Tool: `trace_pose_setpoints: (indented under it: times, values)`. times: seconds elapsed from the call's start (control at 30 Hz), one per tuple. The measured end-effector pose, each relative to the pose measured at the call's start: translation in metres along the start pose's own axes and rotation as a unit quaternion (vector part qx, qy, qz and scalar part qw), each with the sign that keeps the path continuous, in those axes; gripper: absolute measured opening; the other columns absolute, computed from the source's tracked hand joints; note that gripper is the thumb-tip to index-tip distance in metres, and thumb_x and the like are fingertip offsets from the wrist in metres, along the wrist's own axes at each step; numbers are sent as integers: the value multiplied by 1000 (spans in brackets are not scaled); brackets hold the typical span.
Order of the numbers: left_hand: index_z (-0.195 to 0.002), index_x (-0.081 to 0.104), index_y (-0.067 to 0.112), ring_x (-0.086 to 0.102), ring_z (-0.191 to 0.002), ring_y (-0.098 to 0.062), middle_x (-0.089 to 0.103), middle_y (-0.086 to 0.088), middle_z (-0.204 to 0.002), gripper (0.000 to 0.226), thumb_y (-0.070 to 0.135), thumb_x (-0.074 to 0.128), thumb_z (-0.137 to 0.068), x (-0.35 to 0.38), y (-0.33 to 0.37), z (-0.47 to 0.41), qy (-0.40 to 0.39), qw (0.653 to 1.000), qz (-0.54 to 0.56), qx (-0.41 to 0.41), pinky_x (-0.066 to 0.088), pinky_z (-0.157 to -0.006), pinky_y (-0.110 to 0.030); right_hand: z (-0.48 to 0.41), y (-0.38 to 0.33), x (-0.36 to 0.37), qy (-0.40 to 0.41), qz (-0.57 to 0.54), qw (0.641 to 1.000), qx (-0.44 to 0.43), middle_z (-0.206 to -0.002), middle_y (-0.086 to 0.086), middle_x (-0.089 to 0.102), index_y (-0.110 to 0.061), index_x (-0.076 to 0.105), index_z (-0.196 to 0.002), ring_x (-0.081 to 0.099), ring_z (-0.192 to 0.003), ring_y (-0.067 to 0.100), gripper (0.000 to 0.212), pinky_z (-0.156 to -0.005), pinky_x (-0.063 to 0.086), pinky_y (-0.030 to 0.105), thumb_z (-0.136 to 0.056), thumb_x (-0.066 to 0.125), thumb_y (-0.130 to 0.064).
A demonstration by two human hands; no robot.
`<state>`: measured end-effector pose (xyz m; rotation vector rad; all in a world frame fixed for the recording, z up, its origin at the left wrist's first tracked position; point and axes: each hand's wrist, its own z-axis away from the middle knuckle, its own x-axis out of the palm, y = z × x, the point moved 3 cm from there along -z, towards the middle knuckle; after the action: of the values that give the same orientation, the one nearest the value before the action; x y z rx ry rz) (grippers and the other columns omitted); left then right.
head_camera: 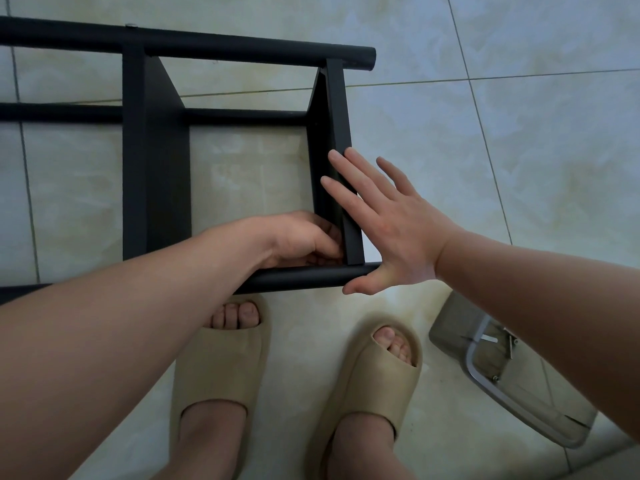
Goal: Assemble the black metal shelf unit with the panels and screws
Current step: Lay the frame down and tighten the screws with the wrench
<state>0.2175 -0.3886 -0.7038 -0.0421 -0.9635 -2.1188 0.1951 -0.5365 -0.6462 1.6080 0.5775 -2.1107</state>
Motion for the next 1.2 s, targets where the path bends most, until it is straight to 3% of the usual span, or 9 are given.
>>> trace_pose_setpoints:
  times: [0.1, 0.23, 0.4, 0.53, 0.7, 0.83, 0.93, 1.0, 1.2]
  values:
    - [-95, 58, 0, 62, -72, -26, 59, -16, -82, 15, -12, 54, -89, 1, 0, 0, 4, 1000, 4, 1, 53, -71, -32, 0, 0, 0, -1, -1, 1000, 0, -168, 19, 1, -6, 15, -161, -1, -156, 35, 131, -124, 9, 58, -69, 39, -96]
    - [-76, 69, 6, 68, -65, -20, 70, -10, -73, 21, -5, 56, -89, 1, -1, 0, 0, 1000, -2, 8, 55, -63, -27, 0, 0, 0, -1, -1, 1000, 0, -168, 19, 1, -6, 15, -161, -1, -156, 35, 132, -124, 10, 58, -69, 40, -96]
    - [-86, 66, 3, 59, -72, -27, 62, -15, -74, 6, -2, 63, -86, 0, -1, 1, 23, 998, -54, 10, 47, -70, -34, 0, 0, -1, -4, -6, 1000, 1, -168, 19, 1, -6, 15, -161, 0, -156, 35, 131, -124, 10, 58, -69, 40, -95]
    - [-100, 62, 1, 56, -83, -31, 57, -20, -87, 16, -8, 60, -86, 1, 0, 1, 14, 999, -32, 8, 44, -80, -41, 0, 0, -1, -7, -4, 1000, 2, -169, 18, 0, -6, 14, -161, -2, -156, 34, 131, -124, 9, 57, -69, 39, -95]
    - [-85, 66, 3, 66, -71, -22, 67, -12, -78, 15, -5, 54, -89, 3, -1, 0, -18, 1000, -11, -2, 53, -67, -29, 0, 0, -1, -8, -2, 1000, 1, -169, 18, 0, -6, 14, -161, -2, -156, 34, 131, -124, 9, 57, -69, 38, -96]
    - [-101, 67, -11, 62, -81, -29, 66, -20, -88, 20, 2, 62, -88, -1, -3, -1, 18, 998, -59, 3, 48, -79, -39, 0, 0, -1, -12, 0, 1000, 2, -169, 18, -1, -6, 15, -161, -3, -156, 34, 131, -125, 8, 56, -68, 38, -96]
    - [-84, 68, -2, 59, -61, -21, 63, -9, -67, 5, 0, 64, -86, -3, -3, -3, 22, 998, -62, 9, 48, -60, -24, 0, -1, -1, -10, -3, 1000, 2, -169, 18, 1, -6, 16, -161, -2, -156, 34, 131, -125, 8, 57, -68, 38, -96]
    - [-80, 64, 6, 57, -54, -15, 60, -5, -61, 10, -3, 64, -85, -3, -4, -4, 16, 999, -48, 6, 46, -53, -21, 0, -1, -1, -10, -4, 1000, 2, -169, 18, 0, -6, 15, -161, -2, -156, 34, 131, -124, 8, 57, -68, 38, -95]
    - [-84, 63, 4, 66, -64, -16, 66, -6, -71, 17, -8, 53, -89, 1, -2, -3, -34, 999, 3, 4, 53, -59, -23, 0, 0, -1, -12, -4, 1000, 3, -169, 17, -1, -7, 13, -161, -3, -157, 33, 131, -124, 8, 57, -68, 38, -96]
